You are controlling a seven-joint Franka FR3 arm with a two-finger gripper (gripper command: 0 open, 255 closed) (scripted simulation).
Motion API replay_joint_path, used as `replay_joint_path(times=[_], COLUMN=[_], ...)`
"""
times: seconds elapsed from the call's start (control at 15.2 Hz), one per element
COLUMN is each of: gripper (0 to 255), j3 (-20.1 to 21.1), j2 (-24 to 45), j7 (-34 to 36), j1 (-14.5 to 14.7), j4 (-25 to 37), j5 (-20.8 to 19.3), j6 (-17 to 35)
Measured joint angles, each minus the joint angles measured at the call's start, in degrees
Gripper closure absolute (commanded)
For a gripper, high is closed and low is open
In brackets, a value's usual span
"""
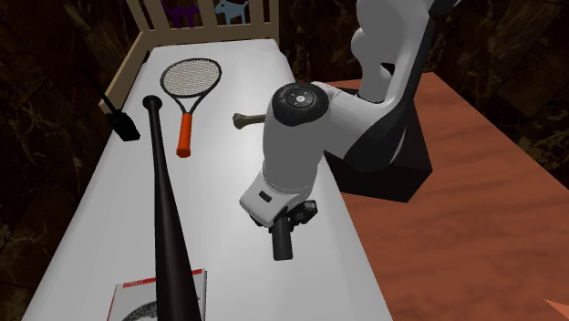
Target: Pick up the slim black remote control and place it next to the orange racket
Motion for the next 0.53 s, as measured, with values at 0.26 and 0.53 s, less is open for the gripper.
replay_joint_path(times=[0.26,0.53], gripper=[255,255], j3=[-0.2,-0.4], j2=[-1.2,-2.4], j7=[0.1,0.3], j1=[0.1,0.2], j4=[1.4,2.6], j5=[-0.4,-0.7], j6=[-2.5,-5.0])
